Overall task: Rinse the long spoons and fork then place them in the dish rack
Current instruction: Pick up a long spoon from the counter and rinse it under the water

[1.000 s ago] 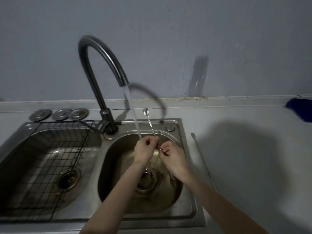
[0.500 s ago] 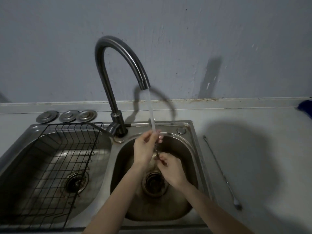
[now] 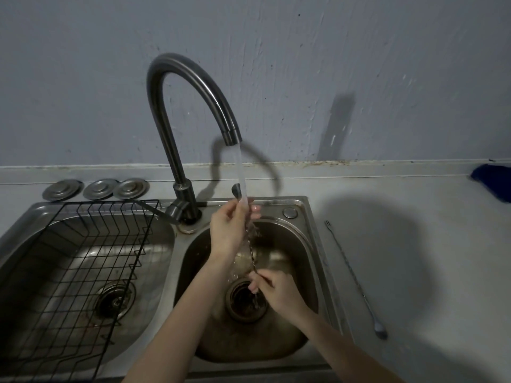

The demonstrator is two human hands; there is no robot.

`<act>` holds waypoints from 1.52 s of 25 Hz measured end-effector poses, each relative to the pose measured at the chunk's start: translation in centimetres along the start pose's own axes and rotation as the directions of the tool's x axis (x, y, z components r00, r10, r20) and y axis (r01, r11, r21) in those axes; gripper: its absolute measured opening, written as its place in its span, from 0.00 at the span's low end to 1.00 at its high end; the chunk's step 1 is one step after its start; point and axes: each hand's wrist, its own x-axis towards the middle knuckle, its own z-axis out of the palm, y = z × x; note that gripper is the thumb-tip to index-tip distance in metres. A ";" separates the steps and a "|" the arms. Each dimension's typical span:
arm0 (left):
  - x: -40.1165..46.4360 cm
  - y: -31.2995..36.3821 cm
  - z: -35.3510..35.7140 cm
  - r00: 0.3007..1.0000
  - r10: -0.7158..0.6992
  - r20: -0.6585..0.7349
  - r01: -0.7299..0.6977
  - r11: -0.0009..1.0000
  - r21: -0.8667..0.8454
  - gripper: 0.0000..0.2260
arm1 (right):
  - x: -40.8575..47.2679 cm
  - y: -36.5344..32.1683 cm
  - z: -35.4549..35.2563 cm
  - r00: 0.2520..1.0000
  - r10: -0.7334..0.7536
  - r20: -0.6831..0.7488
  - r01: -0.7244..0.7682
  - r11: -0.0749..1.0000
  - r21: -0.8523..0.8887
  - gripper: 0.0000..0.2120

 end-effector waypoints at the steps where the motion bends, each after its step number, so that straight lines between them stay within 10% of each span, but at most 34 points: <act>1: 0.0 0.2 0.0 1.000 0.026 0.014 -0.026 1.000 0.003 0.09 | 0.0 0.1 0.0 1.000 -0.002 0.000 0.002 1.000 0.000 0.13; 6: -0.1 -3.0 -1.0 0.967 -0.242 0.076 0.249 0.963 -0.100 0.08 | 0.5 -1.1 -1.3 0.997 -0.026 -0.077 0.033 0.995 0.089 0.08; 11: 0.3 -6.4 -3.6 0.688 -0.696 0.205 0.658 0.480 -0.580 0.12 | 1.0 -3.6 -5.3 0.997 0.052 0.051 -0.061 0.977 0.205 0.10; 16: -0.3 -6.5 -2.6 0.675 -0.724 0.141 0.724 0.612 -0.318 0.13 | 2.4 -6.3 -5.6 0.998 -0.026 0.050 0.013 0.967 0.255 0.12; 19: -0.4 -6.0 -2.3 0.770 -0.638 -0.017 0.628 0.752 0.202 0.16 | 4.0 -7.2 -5.1 0.997 -0.039 -0.071 0.052 0.980 0.190 0.13; 22: -0.6 -5.3 -3.0 0.935 -0.352 -0.047 0.278 0.643 0.713 0.19 | 4.9 -7.8 -5.0 0.996 -0.060 -0.058 0.063 0.997 0.050 0.15; 26: -0.4 -3.8 -2.6 0.989 -0.049 0.139 -0.057 0.742 0.668 0.12 | 5.5 -7.6 -4.2 0.991 -0.080 -0.103 0.069 0.992 -0.101 0.18; 38: -1.3 -3.3 -1.4 0.994 0.110 0.019 -0.111 0.968 0.223 0.05 | 5.2 -8.7 -5.0 0.914 -0.250 -0.319 0.282 0.958 0.056 0.10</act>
